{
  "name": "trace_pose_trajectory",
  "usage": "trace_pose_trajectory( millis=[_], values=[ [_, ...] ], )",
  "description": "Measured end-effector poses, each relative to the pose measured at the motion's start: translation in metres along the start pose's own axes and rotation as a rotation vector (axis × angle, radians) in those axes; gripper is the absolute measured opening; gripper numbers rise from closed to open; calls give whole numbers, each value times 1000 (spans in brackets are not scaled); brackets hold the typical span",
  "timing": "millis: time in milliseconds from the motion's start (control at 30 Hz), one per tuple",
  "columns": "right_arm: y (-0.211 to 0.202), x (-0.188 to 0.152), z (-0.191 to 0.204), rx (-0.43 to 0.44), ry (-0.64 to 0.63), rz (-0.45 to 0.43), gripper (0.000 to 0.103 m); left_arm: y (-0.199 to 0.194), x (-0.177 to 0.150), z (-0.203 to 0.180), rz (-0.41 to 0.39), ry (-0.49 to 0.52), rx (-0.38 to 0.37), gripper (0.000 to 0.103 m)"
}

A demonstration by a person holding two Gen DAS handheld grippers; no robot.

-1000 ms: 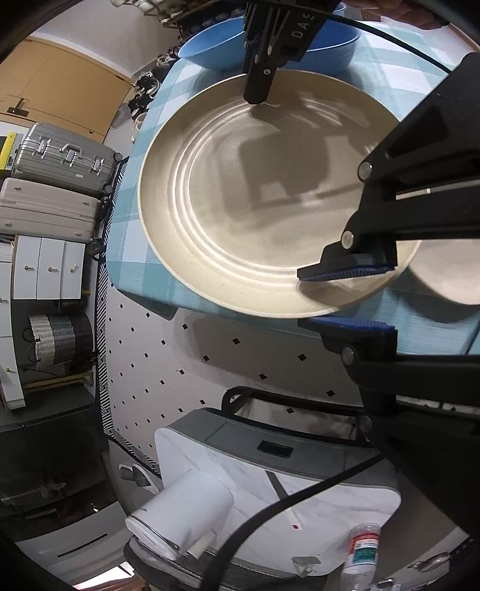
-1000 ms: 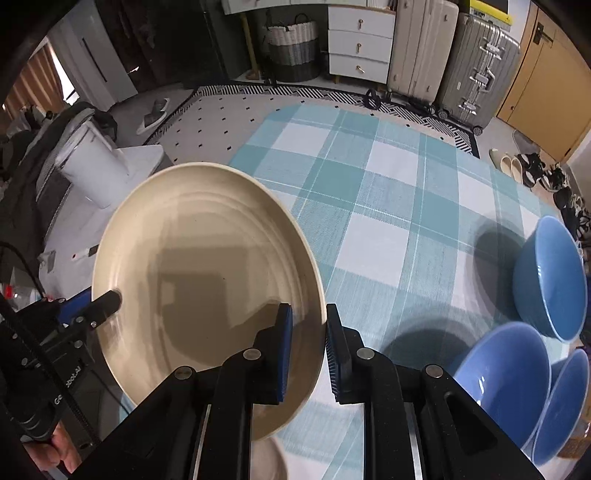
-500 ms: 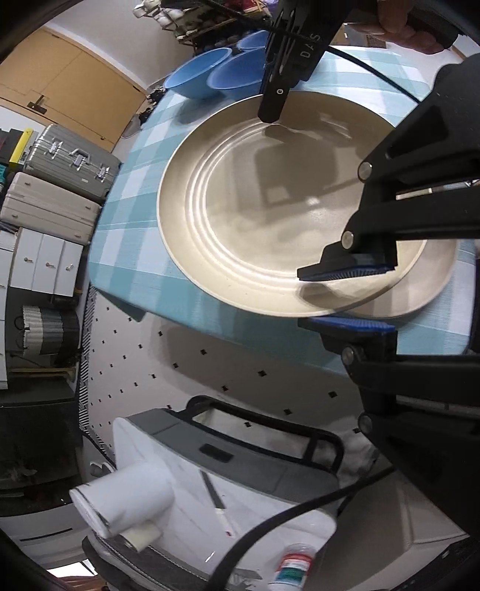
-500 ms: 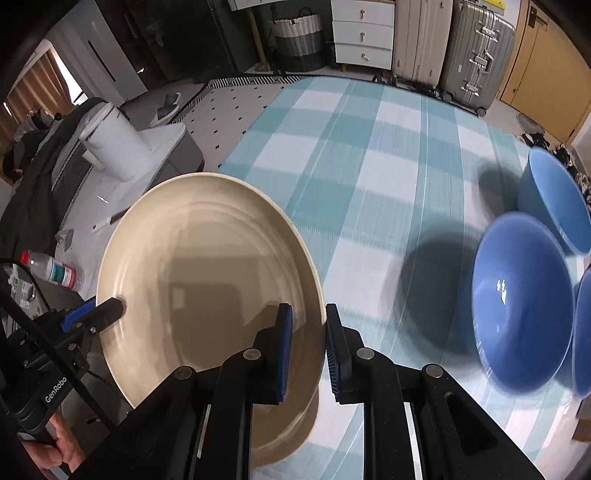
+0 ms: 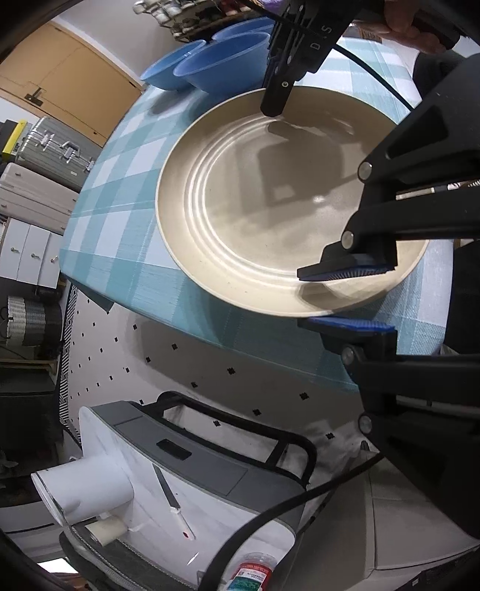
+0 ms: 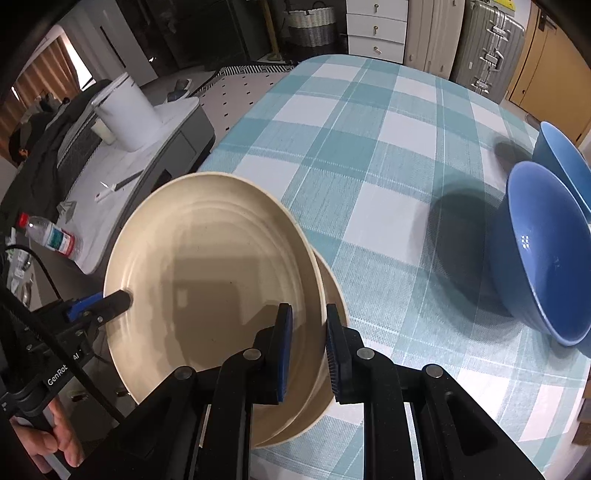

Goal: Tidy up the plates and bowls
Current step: 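Carry the cream plate with both grippers and lower it onto the plate stack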

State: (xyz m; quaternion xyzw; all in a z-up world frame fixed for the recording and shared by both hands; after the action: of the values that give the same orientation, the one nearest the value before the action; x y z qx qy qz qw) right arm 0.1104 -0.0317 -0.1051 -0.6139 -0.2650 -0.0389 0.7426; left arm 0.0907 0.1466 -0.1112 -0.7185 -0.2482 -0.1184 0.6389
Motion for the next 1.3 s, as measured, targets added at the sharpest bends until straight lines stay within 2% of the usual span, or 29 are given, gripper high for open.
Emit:
trace_pose_trajectory(
  millis=[167, 333, 600, 833, 1067, 1300],
  values=[
    [6, -8, -3, -31, -37, 6, 17, 10, -10, -3, 13, 29, 15, 16],
    [13, -16, 0, -95, -140, 16, 17, 15, -14, -5, 20, 44, 29, 16],
    [14, -21, 2, -118, -193, 7, 18, 15, -16, -8, -7, 95, 84, 16],
    [12, -27, 9, -195, -318, -10, 20, 16, -19, -11, -7, 136, 120, 16],
    [17, -34, 3, -232, -356, -12, 21, 22, -25, -18, 7, 153, 133, 16],
    [18, -39, 1, -216, -354, -51, 21, 22, -25, -20, -2, 160, 158, 17]
  ],
)
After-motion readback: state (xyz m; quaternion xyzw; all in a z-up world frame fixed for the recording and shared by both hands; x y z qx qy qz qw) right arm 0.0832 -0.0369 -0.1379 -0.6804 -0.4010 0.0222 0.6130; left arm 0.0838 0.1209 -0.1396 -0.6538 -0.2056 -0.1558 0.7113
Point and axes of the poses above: each gripper's, at about its wrist camera, not at the fingertips, and y roughly the way its jaws point, z to its left, x to its top, the point moved 7 cm from there along y, roughly the way its jaws point, and after that the axes turned 7 degrees about -z, right-handed, at the moved point
